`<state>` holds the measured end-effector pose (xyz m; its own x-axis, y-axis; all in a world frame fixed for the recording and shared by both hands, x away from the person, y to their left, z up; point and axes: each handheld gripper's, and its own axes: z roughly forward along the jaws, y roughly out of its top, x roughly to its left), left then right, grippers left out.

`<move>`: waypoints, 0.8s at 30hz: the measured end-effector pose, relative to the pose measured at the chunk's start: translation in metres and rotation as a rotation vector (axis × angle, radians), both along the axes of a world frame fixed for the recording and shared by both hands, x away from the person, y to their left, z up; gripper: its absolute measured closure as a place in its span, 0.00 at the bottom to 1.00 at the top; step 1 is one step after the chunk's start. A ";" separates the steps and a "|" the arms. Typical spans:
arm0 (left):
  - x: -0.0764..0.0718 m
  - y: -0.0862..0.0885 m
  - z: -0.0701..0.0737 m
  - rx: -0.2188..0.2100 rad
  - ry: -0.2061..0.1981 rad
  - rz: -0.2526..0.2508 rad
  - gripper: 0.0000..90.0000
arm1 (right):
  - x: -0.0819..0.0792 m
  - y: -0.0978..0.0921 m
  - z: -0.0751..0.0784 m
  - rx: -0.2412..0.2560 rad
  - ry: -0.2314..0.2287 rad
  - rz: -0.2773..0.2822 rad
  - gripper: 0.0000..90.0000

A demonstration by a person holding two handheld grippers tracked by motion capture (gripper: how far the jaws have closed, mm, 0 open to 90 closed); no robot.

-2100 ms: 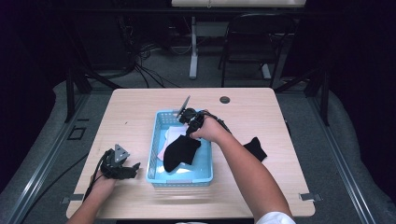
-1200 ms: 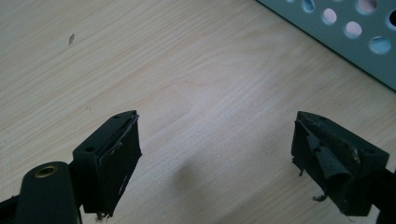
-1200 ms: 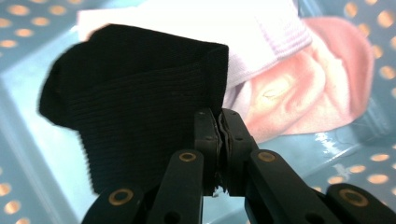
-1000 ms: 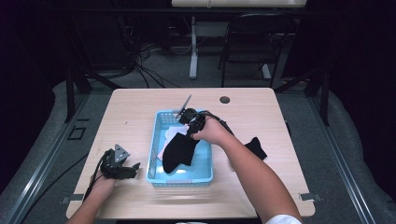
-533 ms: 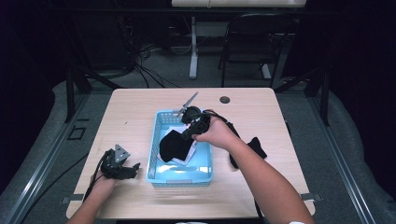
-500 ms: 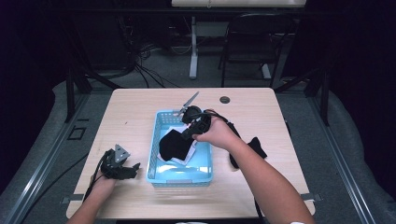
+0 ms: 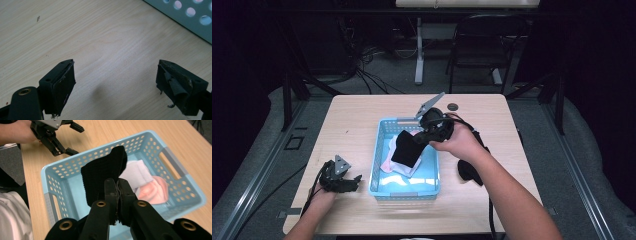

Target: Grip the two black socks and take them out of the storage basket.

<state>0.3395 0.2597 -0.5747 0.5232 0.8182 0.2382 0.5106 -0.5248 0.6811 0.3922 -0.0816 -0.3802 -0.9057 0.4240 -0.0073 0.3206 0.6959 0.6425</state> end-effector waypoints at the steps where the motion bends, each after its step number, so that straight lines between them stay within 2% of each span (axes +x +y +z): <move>1: 0.000 0.000 0.000 -0.001 0.000 0.004 0.17 | -0.002 -0.004 0.004 -0.008 -0.004 -0.005 0.97; 3: -0.001 0.001 0.000 -0.004 0.001 0.006 0.17 | -0.004 -0.009 0.008 -0.008 -0.012 -0.011 0.97; 7: -0.001 0.001 0.000 -0.004 0.000 0.008 0.17 | -0.013 -0.032 0.025 -0.027 -0.046 -0.048 0.97; 8: -0.001 0.001 0.000 -0.004 0.000 0.008 0.17 | -0.013 -0.032 0.025 -0.027 -0.046 -0.048 0.97; 11: -0.001 0.001 0.000 -0.002 0.002 0.009 0.17 | -0.020 -0.053 0.035 -0.040 -0.072 -0.084 0.97; 12: -0.001 0.001 0.000 -0.002 0.002 0.009 0.17 | -0.020 -0.053 0.035 -0.040 -0.072 -0.084 0.97; 13: -0.001 0.001 0.000 -0.002 0.003 0.009 0.17 | -0.023 -0.063 0.038 -0.047 -0.081 -0.105 0.97; 16: -0.001 0.001 -0.001 0.000 -0.001 0.012 0.17 | -0.027 -0.073 0.039 -0.054 -0.088 -0.123 0.97; 17: -0.001 0.001 -0.001 0.001 0.001 0.012 0.17 | -0.030 -0.082 0.040 -0.062 -0.090 -0.140 0.97; 18: -0.001 0.001 -0.001 0.001 0.001 0.012 0.17 | -0.030 -0.082 0.040 -0.062 -0.090 -0.140 0.97; 20: -0.001 0.000 -0.001 0.002 0.006 0.013 0.17 | -0.034 -0.095 0.041 -0.067 -0.091 -0.163 0.97; 24: 0.000 0.000 -0.002 0.006 0.006 0.010 0.17 | -0.038 -0.105 0.040 -0.066 -0.091 -0.188 0.97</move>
